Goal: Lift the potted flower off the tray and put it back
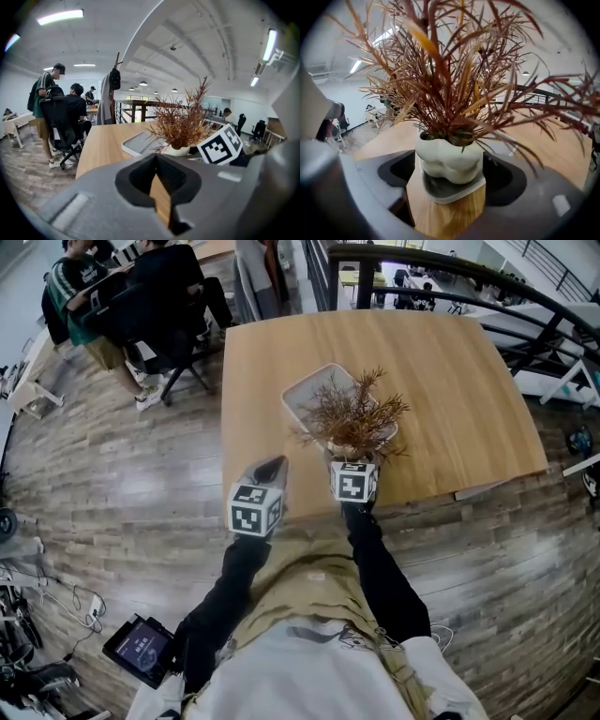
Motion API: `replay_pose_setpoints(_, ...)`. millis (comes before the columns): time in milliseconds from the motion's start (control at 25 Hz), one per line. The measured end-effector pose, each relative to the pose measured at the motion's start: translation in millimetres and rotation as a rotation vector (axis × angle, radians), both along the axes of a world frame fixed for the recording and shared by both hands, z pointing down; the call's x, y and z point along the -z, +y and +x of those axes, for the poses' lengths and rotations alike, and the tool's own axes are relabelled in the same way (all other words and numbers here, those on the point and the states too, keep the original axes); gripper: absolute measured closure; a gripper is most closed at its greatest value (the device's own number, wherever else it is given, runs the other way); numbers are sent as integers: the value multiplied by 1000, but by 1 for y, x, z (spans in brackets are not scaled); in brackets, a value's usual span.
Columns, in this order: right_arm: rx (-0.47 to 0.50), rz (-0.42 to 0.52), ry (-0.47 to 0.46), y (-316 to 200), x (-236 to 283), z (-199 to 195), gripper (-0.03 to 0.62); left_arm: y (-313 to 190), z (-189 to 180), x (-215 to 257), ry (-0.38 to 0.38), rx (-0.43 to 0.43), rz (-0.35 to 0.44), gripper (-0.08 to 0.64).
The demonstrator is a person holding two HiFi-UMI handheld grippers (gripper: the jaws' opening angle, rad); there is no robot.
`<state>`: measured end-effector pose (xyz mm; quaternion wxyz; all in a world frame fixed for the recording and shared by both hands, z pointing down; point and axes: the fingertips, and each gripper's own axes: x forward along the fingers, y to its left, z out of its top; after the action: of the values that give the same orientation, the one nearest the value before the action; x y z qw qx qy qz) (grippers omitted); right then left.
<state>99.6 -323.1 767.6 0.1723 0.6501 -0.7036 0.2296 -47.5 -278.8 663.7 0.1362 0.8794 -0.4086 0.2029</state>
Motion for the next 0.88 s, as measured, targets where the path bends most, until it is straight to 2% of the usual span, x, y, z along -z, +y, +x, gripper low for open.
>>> replay_pose_setpoints(320, -8, -1, -9, -13, -6, -2, 106, -2, -5, -2, 1, 23, 8, 558)
replay_pose_setpoints(680, -17, -21, 19, -20, -11, 0, 101, 2, -22, -2, -4, 61, 8, 558)
replay_pose_setpoints(880, -14, -22, 5, -22, -13, 1, 112, 1, -30, -3, -4, 82, 0, 558)
